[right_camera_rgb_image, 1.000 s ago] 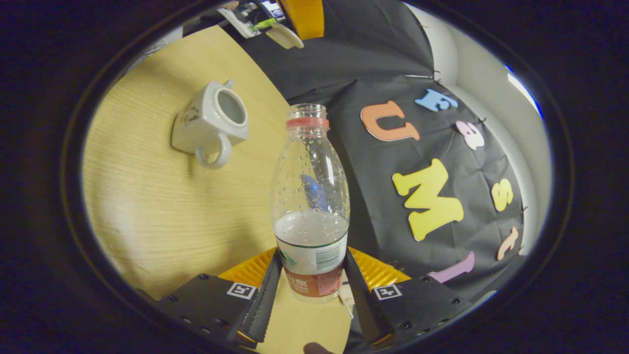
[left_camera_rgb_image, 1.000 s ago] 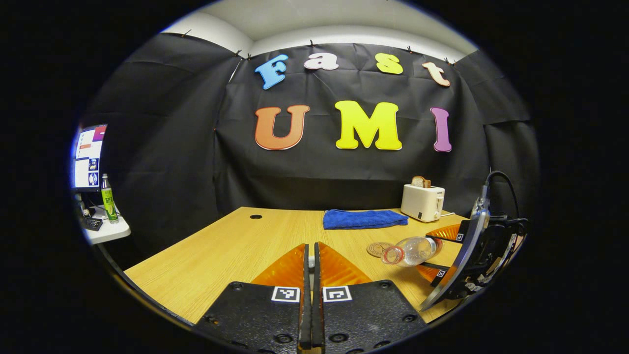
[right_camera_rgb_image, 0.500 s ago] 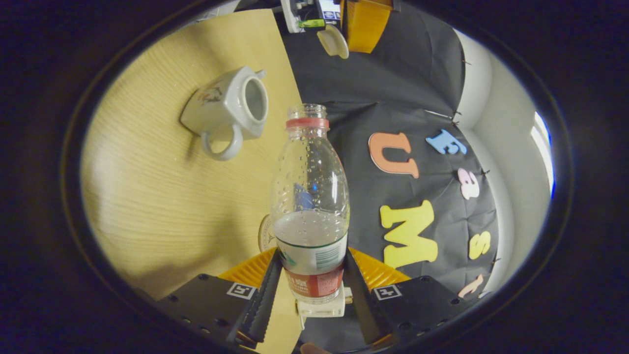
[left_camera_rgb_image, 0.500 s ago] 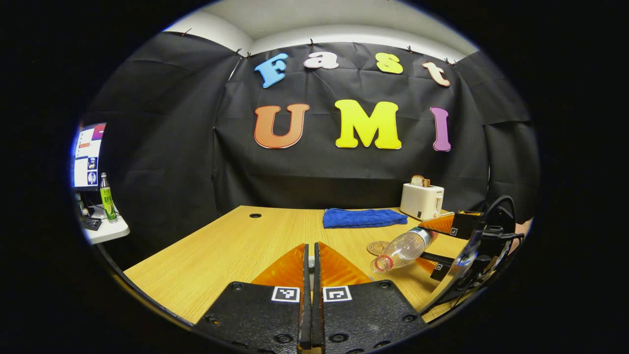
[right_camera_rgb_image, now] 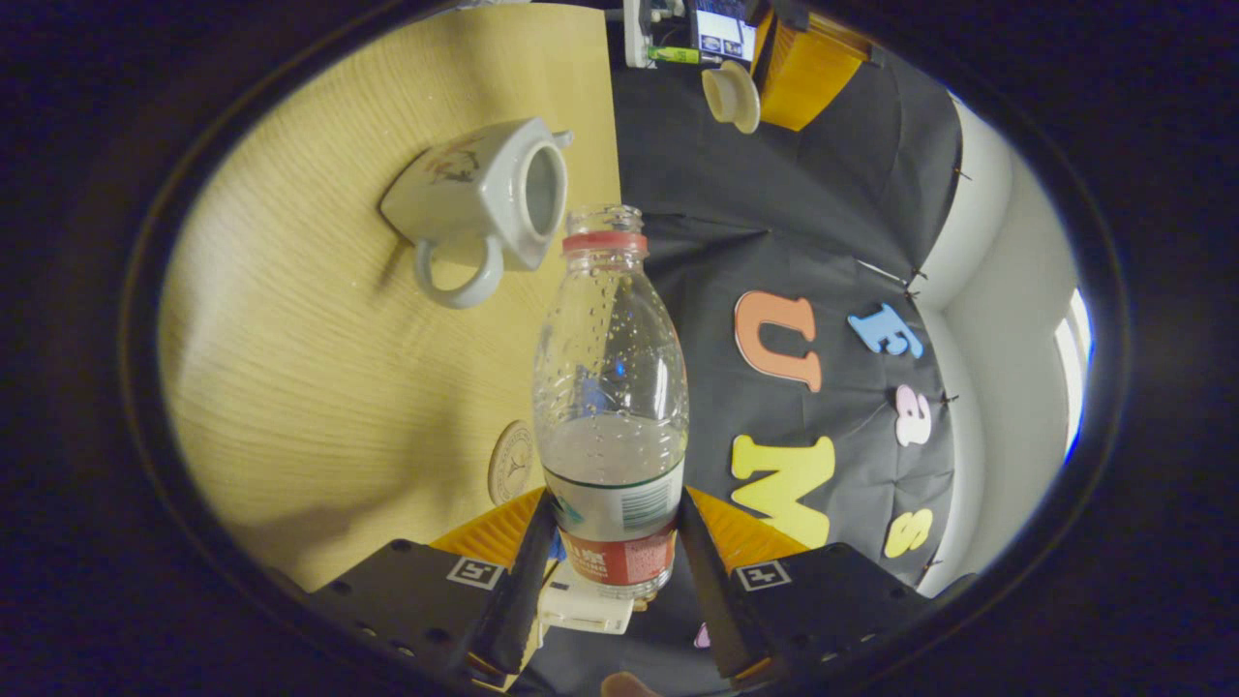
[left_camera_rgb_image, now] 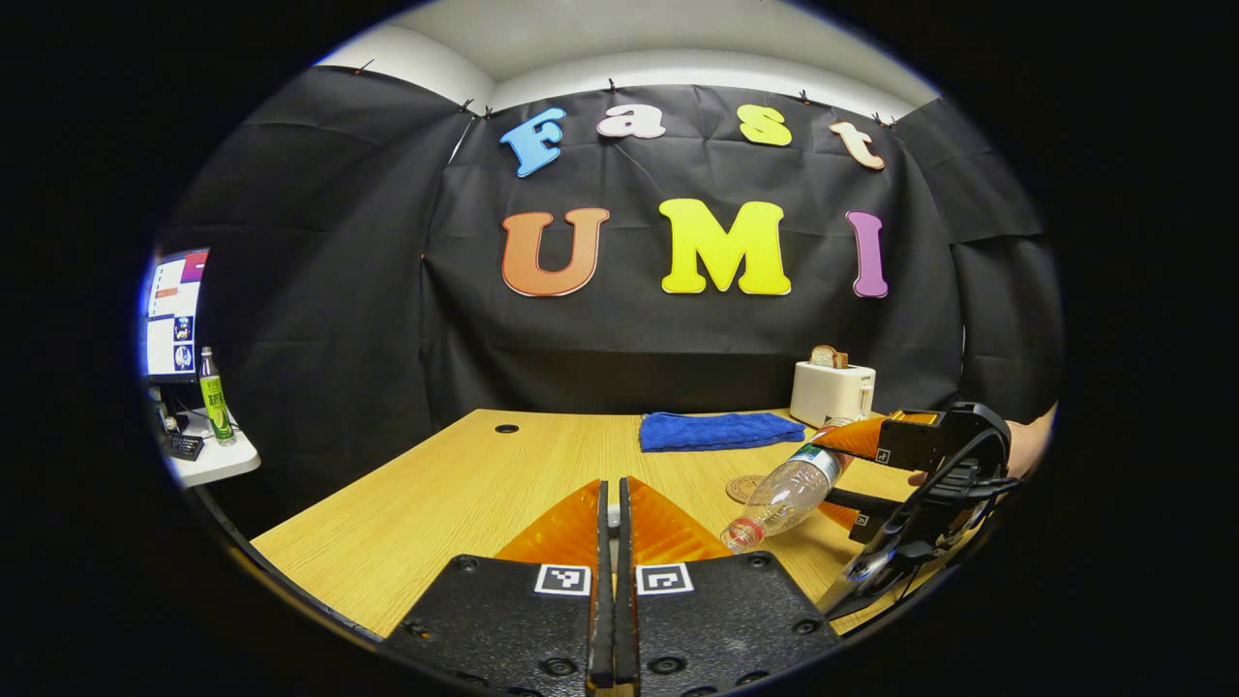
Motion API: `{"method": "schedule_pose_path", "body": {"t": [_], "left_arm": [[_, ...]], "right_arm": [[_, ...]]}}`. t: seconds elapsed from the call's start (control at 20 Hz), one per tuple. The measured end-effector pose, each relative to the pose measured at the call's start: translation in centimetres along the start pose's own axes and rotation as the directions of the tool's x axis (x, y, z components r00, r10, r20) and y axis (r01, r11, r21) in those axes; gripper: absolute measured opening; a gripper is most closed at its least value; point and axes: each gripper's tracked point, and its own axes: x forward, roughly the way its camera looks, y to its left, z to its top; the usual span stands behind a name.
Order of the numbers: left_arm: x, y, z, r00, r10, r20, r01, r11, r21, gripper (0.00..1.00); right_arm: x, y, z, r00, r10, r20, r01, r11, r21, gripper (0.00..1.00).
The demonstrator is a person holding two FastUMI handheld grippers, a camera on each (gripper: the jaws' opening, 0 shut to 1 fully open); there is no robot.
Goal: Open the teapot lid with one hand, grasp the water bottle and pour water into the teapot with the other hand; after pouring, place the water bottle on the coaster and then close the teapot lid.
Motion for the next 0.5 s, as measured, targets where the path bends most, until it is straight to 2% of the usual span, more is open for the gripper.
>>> {"method": "schedule_pose_path", "body": {"t": [0.5], "left_arm": [[-0.2,0.3,0.0,1.000,-0.001,-0.004,0.001,1.000,-0.002,0.03]], "right_arm": [[-0.2,-1.7,0.8,0.999,-0.034,0.020,0.036,0.993,-0.114,0.72]]}}
